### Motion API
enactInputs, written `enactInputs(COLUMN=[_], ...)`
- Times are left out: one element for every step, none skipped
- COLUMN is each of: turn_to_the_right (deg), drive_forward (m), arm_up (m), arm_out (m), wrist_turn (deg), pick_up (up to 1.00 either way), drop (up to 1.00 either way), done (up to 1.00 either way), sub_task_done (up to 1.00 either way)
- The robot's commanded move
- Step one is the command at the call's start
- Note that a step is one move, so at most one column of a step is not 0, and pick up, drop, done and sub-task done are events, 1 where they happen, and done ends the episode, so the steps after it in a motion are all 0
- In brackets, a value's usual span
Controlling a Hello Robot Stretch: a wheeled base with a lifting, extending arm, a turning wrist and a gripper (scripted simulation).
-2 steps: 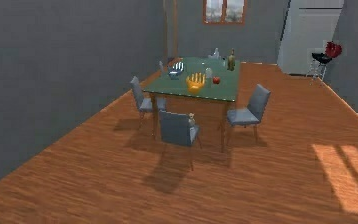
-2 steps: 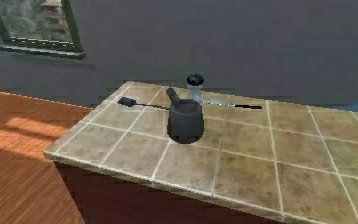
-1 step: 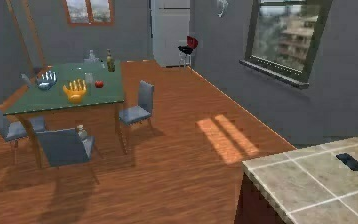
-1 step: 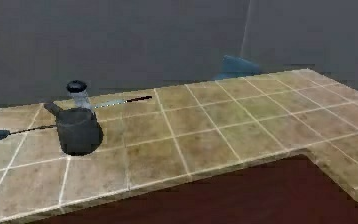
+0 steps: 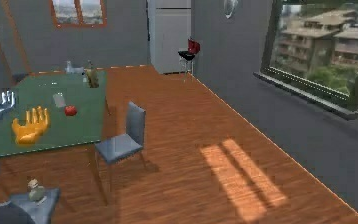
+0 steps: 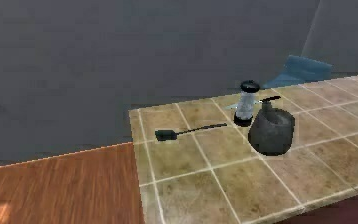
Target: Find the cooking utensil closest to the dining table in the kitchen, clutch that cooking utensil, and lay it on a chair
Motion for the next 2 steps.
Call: enactInputs(turn_to_the_right=[27.0,0.0], drive_forward=[0.00,0.35], arm_up=[0.00,0.00], arm_out=[0.00,0.00], wrist_turn=[0.0,0.0], pick_up=[0.00,0.00], drop=[0.00,0.00], done=[0.00,0.00], sub_task_done=[0.00,0.00])
